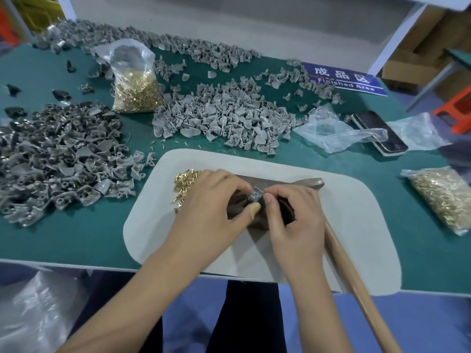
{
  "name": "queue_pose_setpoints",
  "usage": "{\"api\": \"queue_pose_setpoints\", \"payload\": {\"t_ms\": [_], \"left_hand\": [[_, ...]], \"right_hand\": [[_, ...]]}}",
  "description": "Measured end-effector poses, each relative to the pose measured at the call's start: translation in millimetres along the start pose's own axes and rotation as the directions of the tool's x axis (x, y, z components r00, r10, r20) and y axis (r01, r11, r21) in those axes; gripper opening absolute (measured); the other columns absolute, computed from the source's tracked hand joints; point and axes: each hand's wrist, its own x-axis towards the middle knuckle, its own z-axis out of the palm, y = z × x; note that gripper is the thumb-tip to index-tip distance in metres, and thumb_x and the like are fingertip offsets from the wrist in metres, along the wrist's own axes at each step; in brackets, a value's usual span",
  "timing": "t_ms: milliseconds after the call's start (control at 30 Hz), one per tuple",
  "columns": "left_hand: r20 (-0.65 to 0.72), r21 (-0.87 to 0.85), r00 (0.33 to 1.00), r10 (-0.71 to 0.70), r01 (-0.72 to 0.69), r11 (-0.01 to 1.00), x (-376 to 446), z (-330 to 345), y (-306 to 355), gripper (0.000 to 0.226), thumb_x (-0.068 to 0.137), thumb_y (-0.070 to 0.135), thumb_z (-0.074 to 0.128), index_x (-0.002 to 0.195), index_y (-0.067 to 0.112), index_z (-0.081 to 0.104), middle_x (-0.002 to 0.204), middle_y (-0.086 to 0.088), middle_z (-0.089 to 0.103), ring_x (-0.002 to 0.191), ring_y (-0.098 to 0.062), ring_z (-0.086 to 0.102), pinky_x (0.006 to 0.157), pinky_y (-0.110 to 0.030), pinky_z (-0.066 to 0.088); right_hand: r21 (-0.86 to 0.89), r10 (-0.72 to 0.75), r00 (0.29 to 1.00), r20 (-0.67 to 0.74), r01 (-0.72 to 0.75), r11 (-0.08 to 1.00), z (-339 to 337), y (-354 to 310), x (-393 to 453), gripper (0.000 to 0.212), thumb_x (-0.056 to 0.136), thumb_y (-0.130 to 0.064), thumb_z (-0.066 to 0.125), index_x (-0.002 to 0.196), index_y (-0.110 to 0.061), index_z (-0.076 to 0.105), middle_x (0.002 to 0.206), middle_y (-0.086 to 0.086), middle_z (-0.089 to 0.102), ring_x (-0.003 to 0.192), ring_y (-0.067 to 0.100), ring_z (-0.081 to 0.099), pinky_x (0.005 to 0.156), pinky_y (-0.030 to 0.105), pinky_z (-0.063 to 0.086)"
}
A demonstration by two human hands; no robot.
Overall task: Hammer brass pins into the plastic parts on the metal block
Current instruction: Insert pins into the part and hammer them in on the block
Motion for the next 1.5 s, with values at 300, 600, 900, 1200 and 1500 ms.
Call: {"api": "queue_pose_setpoints", "payload": {"t_ms": [300,600,900,1200,1500], "left_hand": [[0.043,0.178,0.999,-0.022,0.014,0.984,10,-11,3,0.008,0.088,0.040,0.072,0.093,0.035,0.074,0.091,0.017,0.067,0.093,-0.011,0.055,0.073,-0.030,0.043],[0.064,0.200,0.998,0.001,-0.013,0.980,17,-15,0,0.007,0.087,0.039,0.071,0.094,0.037,0.074,0.091,0.018,0.067,0.090,-0.011,0.056,0.068,-0.028,0.040],[0.038,0.113,0.999,-0.004,0.000,0.994,13,-10,-6,0.007,0.087,0.033,0.075,0.093,0.036,0.076,0.091,0.019,0.068,0.089,-0.013,0.056,0.076,-0.034,0.042],[0.052,0.063,0.999,-0.012,0.009,0.998,11,-9,-7,0.007,0.087,0.033,0.075,0.094,0.036,0.074,0.093,0.019,0.067,0.091,-0.013,0.055,0.082,-0.042,0.045],[0.050,0.087,0.999,-0.002,-0.002,0.996,12,-12,-5,0.006,0.089,0.037,0.073,0.095,0.037,0.074,0.093,0.018,0.068,0.094,-0.013,0.057,0.085,-0.045,0.044]], "right_hand": [[-0.016,-0.009,0.998,0.065,0.010,1.000,-7,-3,1,0.007,0.095,-0.020,0.068,0.095,-0.019,0.076,0.100,-0.013,0.068,0.098,0.017,0.061,0.086,0.047,0.048],[-0.234,-0.085,0.960,0.265,0.149,0.961,-11,-15,32,0.011,0.089,-0.027,0.062,0.088,-0.022,0.073,0.090,-0.011,0.066,0.086,0.018,0.063,0.074,0.044,0.052],[-0.326,0.004,0.913,0.409,0.142,0.935,-21,-21,46,0.007,0.087,-0.032,0.071,0.088,-0.037,0.074,0.088,-0.018,0.060,0.088,0.004,0.051,0.065,0.026,0.042],[-0.158,0.092,0.951,0.296,-0.046,0.986,-13,-18,34,0.011,0.083,-0.023,0.070,0.080,-0.030,0.077,0.087,-0.019,0.071,0.094,0.018,0.058,0.085,0.036,0.046],[0.011,0.147,0.984,0.106,-0.149,0.989,0,-12,10,0.014,0.087,-0.015,0.075,0.082,-0.027,0.079,0.091,-0.018,0.073,0.102,0.022,0.058,0.094,0.039,0.045]]}}
